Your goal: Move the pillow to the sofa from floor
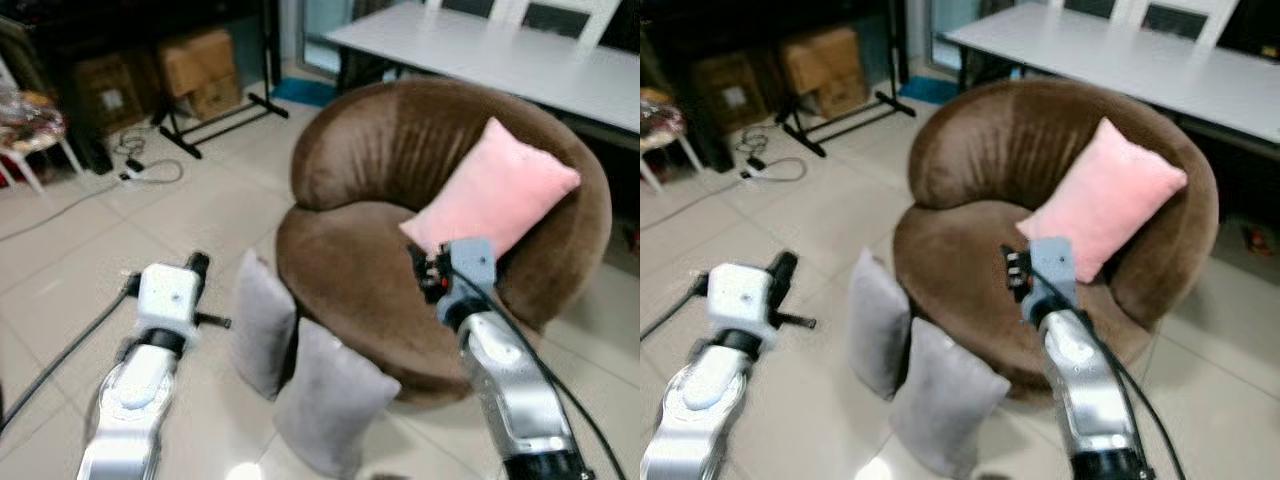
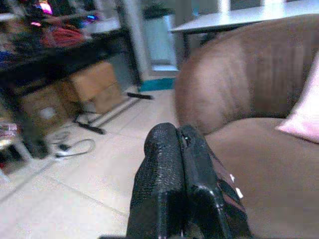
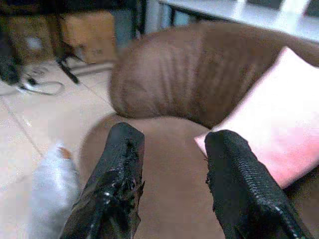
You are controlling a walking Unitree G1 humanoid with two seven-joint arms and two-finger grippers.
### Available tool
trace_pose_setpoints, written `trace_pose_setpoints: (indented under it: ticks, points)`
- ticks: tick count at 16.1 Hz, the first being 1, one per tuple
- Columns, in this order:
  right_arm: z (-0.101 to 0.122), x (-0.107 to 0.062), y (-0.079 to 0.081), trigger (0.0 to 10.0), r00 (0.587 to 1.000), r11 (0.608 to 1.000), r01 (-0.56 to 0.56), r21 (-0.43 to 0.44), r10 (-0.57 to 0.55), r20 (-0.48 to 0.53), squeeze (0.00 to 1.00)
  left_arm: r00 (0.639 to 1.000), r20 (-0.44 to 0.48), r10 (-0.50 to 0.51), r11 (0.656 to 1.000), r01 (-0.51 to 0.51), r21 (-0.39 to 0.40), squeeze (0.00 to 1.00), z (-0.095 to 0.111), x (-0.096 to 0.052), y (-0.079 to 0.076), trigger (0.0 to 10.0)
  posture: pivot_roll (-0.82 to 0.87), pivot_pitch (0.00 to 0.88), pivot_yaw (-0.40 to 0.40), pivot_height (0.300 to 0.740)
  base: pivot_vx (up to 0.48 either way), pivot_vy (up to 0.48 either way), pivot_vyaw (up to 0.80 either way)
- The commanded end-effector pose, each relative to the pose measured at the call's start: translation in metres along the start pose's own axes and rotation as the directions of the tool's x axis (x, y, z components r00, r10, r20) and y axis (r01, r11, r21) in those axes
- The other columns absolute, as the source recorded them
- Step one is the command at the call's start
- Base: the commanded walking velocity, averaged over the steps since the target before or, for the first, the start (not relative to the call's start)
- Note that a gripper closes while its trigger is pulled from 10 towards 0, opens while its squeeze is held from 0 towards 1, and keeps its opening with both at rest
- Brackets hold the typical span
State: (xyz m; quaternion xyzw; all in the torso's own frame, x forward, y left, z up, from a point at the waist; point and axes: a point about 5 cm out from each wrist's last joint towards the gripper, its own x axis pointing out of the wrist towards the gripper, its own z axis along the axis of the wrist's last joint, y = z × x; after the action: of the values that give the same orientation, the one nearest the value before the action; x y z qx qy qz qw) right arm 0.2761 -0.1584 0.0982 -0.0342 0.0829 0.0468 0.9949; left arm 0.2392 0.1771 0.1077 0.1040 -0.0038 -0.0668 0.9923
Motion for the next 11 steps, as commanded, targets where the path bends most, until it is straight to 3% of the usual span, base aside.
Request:
trace_pose_setpoints:
  ticks: [1,4,11]
  points:
    - [0.0054,0.0007,0.0018,10.0,1.000,1.000,-0.007,0.002,0.007,0.026,0.00,1.000,0.007,0.014,1.000,-0.014,0.016,0.00,0.0021,-0.0004,0.0069,10.0,0.03,0.027,-0.021,0.740,0.334,0.000,0.00]
    - [0.0055,0.0011,0.0035,10.0,0.999,1.000,-0.028,0.002,0.028,0.027,0.00,1.000,0.009,0.021,1.000,-0.021,0.022,0.00,0.0022,-0.0006,0.0075,10.0,0.03,0.026,-0.023,0.740,0.308,0.000,0.00]
    - [0.0012,0.0002,0.0012,10.0,0.999,0.999,-0.037,0.038,0.037,0.006,0.00,0.999,0.007,0.046,0.997,-0.046,0.065,0.00,-0.0004,-0.0027,0.0079,10.0,0.03,0.033,-0.025,0.685,0.000,0.000,0.00]
